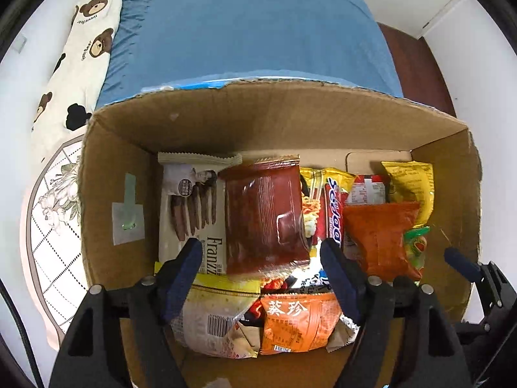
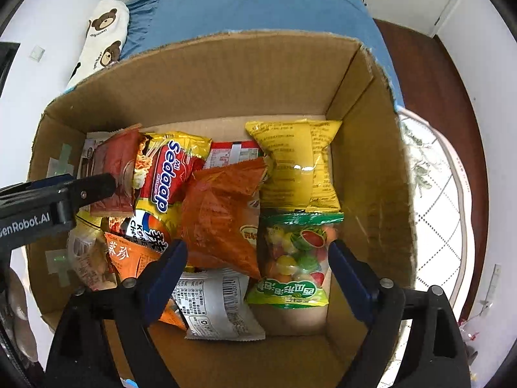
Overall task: Organize snacks
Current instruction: 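Carry both packs into the box and open both tools, then move both tools back from the box toward the last snacks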
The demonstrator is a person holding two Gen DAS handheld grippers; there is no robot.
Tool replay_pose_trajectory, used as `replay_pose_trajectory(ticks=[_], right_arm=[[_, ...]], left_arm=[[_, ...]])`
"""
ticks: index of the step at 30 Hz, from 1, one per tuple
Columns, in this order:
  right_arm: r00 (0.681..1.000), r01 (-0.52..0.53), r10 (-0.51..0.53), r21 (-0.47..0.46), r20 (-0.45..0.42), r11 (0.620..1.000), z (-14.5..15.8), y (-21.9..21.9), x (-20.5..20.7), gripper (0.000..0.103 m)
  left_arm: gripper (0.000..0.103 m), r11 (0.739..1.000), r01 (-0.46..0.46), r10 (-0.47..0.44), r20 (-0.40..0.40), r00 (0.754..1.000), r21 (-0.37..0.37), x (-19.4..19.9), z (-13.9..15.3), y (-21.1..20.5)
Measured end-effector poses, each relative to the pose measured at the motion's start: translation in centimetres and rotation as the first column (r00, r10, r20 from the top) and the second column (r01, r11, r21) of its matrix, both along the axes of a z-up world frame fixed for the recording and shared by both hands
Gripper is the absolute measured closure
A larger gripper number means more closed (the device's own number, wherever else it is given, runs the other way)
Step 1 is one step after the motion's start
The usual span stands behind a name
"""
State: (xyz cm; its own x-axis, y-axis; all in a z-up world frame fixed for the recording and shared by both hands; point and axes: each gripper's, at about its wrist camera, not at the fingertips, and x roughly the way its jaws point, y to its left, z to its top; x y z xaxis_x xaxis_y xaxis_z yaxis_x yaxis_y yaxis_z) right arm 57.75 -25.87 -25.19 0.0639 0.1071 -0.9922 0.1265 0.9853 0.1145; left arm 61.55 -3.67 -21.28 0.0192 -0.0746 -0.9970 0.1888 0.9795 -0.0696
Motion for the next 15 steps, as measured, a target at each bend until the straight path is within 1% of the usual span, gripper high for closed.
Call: replay_pose_trajectory(ticks=[4,7,13,15], right_arm=[[0.999,0.019,-0.019,0.014,0.032,1.000,1.2,-0.5,-0.7,0.012],[0.997,0.014,-0.013,-0.005,0.076,1.000,2.8,-0.7,-1.7,0.012],[0.987,0.009,-0.002,-0.039,0.162,0.999,5.6,-0.3,-4.2,0.012],[0.982,0.003,0.006,-0.048,0.190,0.999,6.9,0.1,-5.3,0.012]], left_arm=[[0.029,1.000,0.002,-0.001,0.050,0.999,-0.015,-1.7,1.5,0.2],[0.029,1.000,-0.001,0.003,0.106,0.994,-0.016,-3.3,2.9,0.4],[0.029,0.999,-0.020,0.028,0.198,0.980,-0.042,-6.7,5.4,1.1],[0.029,0.999,-0.028,0.037,0.241,0.970,-0.041,-7.9,6.6,1.4]])
